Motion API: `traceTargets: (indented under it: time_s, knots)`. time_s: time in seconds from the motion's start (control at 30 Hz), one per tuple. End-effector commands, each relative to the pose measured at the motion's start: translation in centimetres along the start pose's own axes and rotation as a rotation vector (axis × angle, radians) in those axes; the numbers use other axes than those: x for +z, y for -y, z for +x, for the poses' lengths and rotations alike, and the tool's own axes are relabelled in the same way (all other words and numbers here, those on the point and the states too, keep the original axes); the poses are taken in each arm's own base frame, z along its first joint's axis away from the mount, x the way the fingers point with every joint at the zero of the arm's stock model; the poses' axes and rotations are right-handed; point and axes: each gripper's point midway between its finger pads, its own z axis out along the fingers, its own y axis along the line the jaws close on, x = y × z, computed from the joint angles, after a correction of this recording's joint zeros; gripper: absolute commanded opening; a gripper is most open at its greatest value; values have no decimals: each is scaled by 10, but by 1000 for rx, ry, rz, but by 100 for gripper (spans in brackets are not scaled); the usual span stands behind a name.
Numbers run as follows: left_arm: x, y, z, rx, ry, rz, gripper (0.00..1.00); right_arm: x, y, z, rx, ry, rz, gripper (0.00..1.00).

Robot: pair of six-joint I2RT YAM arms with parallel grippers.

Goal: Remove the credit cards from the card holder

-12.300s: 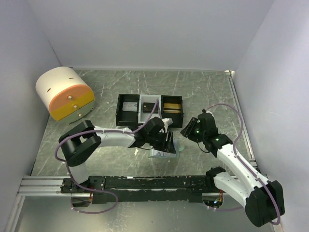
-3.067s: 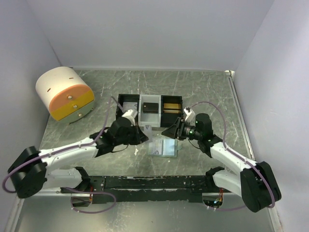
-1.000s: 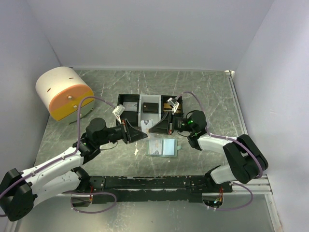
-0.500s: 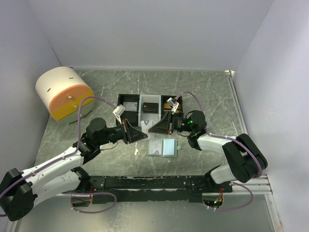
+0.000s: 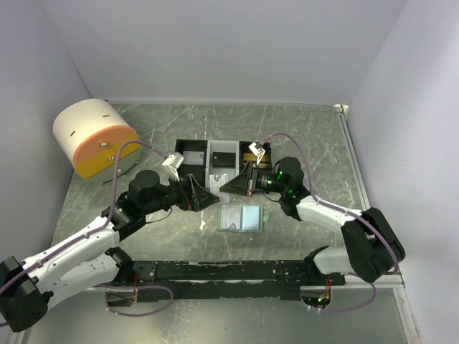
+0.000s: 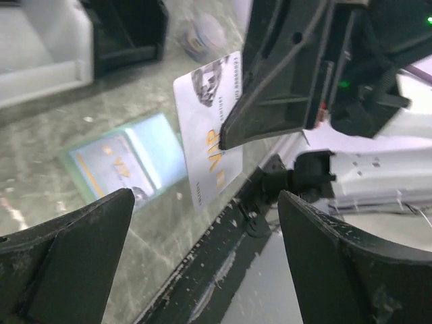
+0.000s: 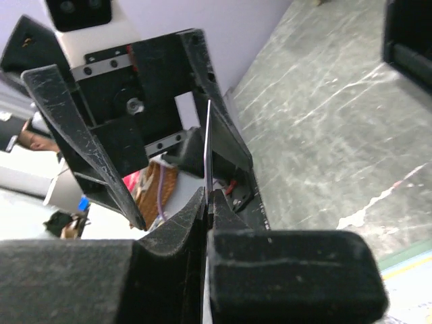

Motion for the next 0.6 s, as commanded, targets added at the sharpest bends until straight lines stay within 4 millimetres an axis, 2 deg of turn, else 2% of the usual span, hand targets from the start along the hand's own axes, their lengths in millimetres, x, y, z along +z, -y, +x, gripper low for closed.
traceTargets:
  time_s: [0.0,0.1,0.3,0.43,0.47,0.57]
  knots:
    - [-20,-42,-23,38,76,-313,100,-2,26,-16,-86,35,206,0]
    - [-46,-79,-30,24,112,-575,100,-2,42,-26,-146,46,333,0]
    - [-77,-116,-40,79,54,-865,100,16,64,-39,-364,-14,578,0]
    - [-95,-135,-60,63,63,-949,99,23,82,-57,-486,-41,720,0]
    - [-102,-140,-66,49,76,-958,99,28,80,-66,-521,-41,733,0]
    - [-129,-158,-85,-3,119,-995,99,40,83,-75,-609,-75,771,0]
